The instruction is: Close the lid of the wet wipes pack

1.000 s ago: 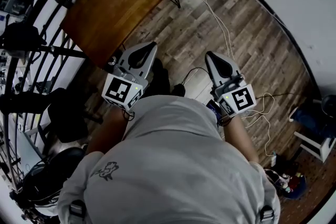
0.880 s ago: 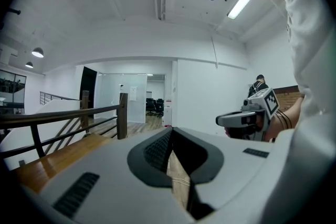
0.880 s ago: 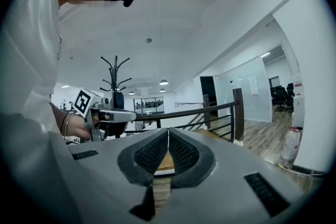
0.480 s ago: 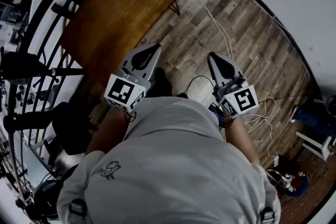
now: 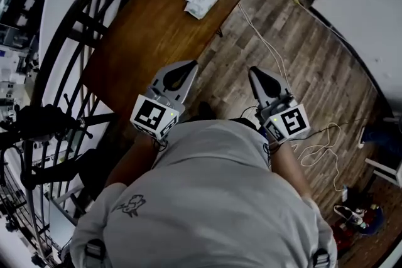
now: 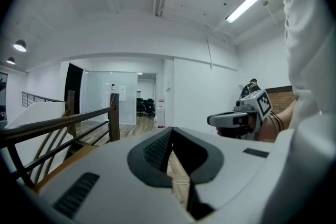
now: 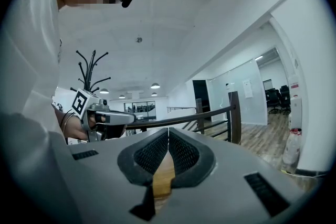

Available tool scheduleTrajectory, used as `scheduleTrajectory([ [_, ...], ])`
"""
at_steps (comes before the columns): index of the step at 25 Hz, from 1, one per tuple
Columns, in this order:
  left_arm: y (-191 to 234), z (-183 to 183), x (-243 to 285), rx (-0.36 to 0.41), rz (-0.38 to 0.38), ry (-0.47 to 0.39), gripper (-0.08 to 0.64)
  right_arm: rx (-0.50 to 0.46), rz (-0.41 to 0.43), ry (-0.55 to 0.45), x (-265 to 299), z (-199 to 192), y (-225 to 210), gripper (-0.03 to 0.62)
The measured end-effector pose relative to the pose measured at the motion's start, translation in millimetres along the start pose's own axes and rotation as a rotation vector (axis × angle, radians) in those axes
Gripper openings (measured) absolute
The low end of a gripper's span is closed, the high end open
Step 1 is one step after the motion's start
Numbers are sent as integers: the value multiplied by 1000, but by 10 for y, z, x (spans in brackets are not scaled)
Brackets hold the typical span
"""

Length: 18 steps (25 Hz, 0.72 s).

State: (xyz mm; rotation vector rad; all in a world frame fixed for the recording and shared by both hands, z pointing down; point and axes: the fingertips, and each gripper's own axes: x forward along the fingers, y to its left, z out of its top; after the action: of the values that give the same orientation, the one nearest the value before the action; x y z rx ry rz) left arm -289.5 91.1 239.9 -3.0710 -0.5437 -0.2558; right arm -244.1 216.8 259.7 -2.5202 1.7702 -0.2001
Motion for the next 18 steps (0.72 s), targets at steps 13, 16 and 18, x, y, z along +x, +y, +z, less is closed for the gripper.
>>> scheduleTrajectory([
  [13, 591, -14, 309, -21, 36, 8, 12, 0, 18, 12, 624, 76, -431, 34],
  [16, 715, 13, 467, -29, 64, 15, 12, -1, 34, 21, 735, 113, -678, 34],
  [18, 776, -3, 626, -30, 77, 23, 12, -4, 44, 22, 796, 117, -890, 34],
])
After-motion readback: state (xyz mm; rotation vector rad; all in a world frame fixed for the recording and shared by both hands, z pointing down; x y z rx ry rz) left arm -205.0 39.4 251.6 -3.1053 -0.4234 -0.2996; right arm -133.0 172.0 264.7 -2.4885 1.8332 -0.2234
